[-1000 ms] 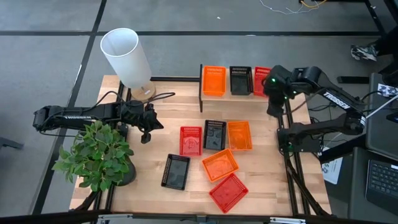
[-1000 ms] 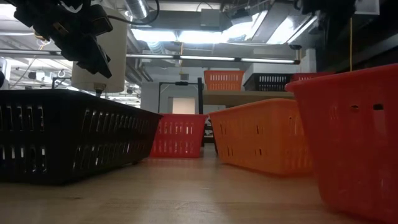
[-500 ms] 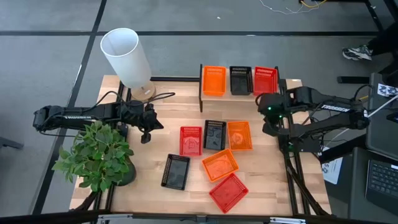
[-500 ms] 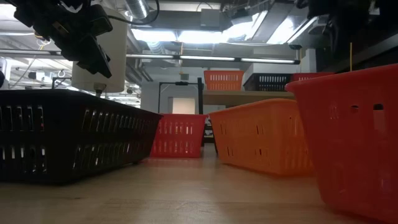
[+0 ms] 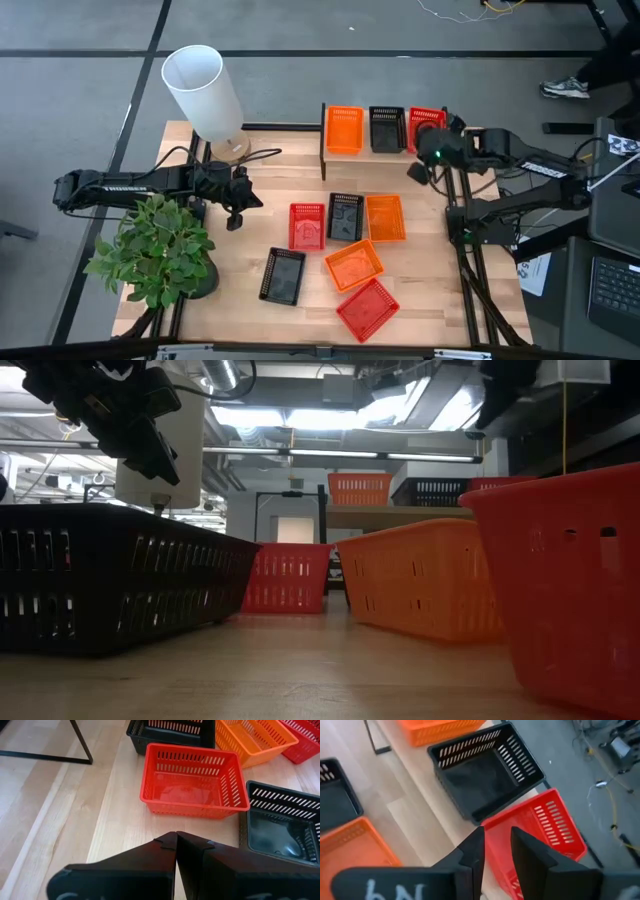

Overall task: Stack baskets on shelf by color
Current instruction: Put the bottom right red bin on the shelf

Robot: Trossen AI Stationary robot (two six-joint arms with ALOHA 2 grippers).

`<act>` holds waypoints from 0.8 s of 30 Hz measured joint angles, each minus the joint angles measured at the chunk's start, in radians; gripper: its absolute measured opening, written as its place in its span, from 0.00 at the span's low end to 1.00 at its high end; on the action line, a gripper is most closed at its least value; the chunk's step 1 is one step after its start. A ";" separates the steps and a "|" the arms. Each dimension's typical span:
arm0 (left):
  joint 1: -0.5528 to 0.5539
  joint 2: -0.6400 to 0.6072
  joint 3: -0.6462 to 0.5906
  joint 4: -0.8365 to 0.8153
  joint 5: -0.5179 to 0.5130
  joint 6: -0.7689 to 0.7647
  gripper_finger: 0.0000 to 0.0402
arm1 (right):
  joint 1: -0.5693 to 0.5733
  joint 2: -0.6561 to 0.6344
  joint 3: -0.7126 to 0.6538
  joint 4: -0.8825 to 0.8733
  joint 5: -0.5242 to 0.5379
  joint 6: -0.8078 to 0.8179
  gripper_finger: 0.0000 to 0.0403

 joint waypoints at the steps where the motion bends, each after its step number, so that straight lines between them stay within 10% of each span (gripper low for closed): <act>1: 0.000 0.000 0.000 0.000 0.000 0.000 0.00 | -0.030 0.014 0.016 0.000 -0.023 -0.008 0.23; 11: 0.000 0.000 0.000 0.000 0.000 0.000 0.00 | -0.325 0.156 0.082 -0.026 -0.199 -0.191 0.23; 24: 0.000 0.000 0.000 0.000 0.000 0.001 0.00 | -0.443 0.257 0.083 -0.178 -0.153 -0.279 0.23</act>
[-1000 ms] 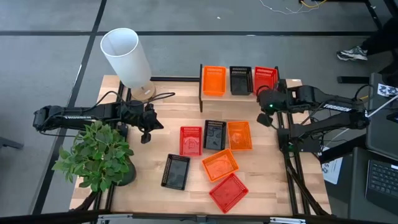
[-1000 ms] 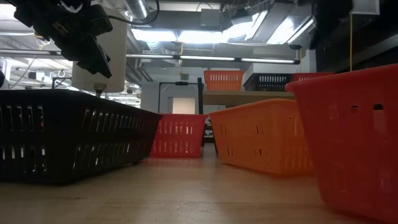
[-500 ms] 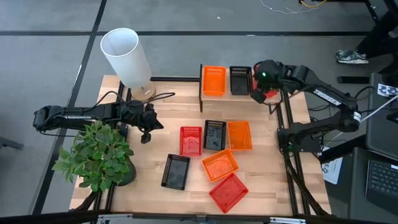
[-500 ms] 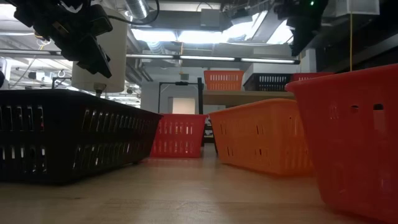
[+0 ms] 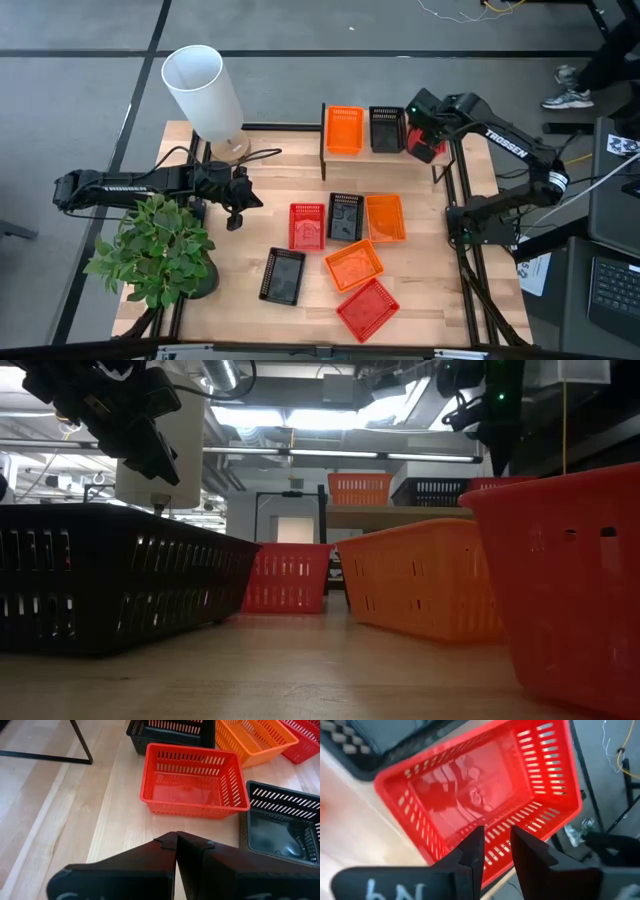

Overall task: Stack baskets on shelf by color
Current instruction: Put the bottom right red bin on the shelf

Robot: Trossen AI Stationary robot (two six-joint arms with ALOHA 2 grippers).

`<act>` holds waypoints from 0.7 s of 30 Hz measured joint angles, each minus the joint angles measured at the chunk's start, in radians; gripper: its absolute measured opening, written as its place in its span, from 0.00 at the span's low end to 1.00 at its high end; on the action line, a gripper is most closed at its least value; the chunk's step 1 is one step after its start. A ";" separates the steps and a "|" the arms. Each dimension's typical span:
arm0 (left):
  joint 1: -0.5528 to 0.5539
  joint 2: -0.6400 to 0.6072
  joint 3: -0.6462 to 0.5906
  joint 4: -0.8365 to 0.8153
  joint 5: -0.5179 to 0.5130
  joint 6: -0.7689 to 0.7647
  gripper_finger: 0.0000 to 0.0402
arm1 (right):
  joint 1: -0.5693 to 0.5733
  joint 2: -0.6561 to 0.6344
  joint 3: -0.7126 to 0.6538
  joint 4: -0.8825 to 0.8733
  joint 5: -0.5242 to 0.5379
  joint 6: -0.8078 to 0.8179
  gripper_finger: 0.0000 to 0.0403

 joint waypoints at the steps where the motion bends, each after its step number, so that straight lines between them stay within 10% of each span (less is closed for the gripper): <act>1: 0.000 0.000 0.000 0.000 0.000 0.000 0.00 | 0.000 0.005 0.000 -0.008 -0.001 -0.020 0.23; 21: 0.000 0.000 0.000 0.000 0.000 0.000 0.00 | -0.001 0.037 0.000 -0.172 0.000 -0.042 0.23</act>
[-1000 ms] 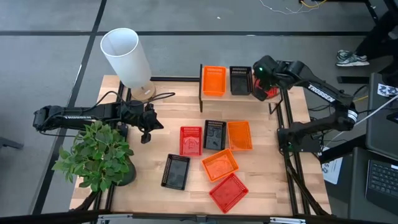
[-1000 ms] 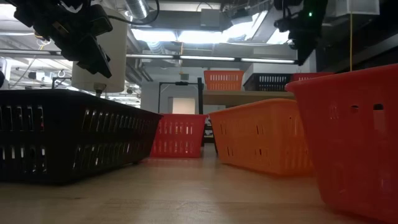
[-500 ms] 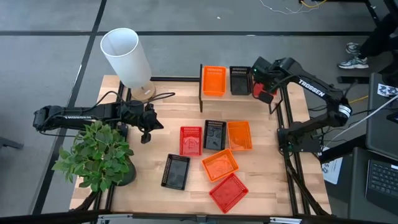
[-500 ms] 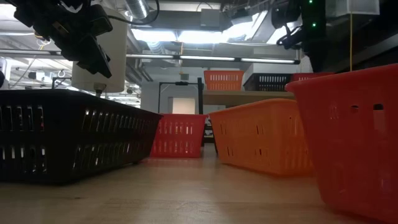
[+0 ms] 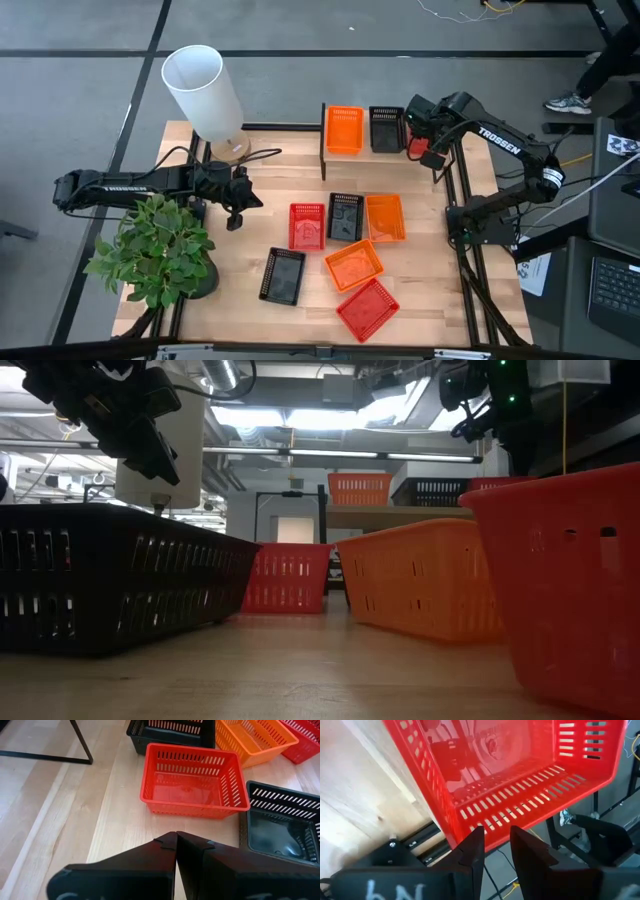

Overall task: Stack baskets on shelf by color
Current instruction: Put the bottom right red bin on the shelf

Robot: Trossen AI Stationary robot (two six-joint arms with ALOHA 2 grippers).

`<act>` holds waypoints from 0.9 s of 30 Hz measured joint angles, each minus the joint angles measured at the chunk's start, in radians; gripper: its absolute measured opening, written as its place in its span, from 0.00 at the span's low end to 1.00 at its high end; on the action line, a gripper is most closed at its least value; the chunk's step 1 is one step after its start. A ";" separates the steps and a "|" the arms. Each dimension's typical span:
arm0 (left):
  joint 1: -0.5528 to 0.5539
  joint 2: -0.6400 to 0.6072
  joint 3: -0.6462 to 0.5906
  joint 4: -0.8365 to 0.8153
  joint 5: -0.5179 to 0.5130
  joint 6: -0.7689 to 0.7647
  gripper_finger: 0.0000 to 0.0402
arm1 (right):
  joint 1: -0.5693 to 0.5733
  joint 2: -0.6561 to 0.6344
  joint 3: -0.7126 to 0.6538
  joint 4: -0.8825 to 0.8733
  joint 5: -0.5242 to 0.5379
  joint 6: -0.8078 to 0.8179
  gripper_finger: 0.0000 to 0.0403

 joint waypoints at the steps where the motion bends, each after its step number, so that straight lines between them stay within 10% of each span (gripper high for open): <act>1: 0.000 0.000 0.000 0.000 0.000 0.000 0.00 | 0.000 0.000 0.000 0.000 0.000 -0.001 0.23; 27: 0.000 0.000 0.000 0.000 0.000 0.000 0.00 | 0.000 0.000 0.000 0.002 -0.035 -0.030 0.23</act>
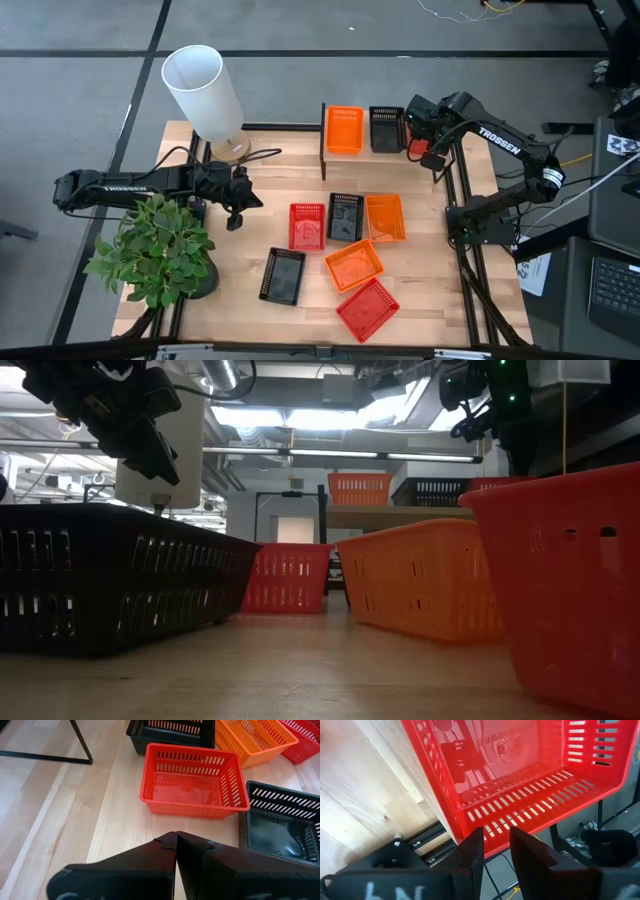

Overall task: Stack baskets on shelf by color
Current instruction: Put the bottom right red bin on the shelf

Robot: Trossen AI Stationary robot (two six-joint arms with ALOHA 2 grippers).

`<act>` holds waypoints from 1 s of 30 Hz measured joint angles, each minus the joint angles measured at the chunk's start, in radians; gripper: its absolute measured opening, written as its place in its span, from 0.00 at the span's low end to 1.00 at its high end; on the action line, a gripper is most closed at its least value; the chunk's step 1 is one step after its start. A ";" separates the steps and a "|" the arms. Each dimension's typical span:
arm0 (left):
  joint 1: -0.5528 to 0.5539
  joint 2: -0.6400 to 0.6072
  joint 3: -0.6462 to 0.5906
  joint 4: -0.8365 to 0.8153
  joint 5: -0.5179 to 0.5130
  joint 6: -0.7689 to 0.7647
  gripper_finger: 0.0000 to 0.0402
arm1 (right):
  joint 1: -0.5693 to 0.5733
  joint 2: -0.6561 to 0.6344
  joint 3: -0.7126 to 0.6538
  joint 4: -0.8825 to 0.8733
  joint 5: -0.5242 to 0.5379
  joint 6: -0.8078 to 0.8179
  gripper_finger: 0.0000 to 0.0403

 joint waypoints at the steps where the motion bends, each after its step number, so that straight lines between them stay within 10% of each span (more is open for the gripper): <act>1: 0.000 0.000 0.000 0.000 0.000 0.000 0.00 | 0.000 0.000 0.000 0.000 0.000 0.000 0.23; 30: 0.000 0.000 0.000 0.000 0.000 0.007 0.00 | -0.005 0.017 -0.055 0.152 0.001 0.125 0.23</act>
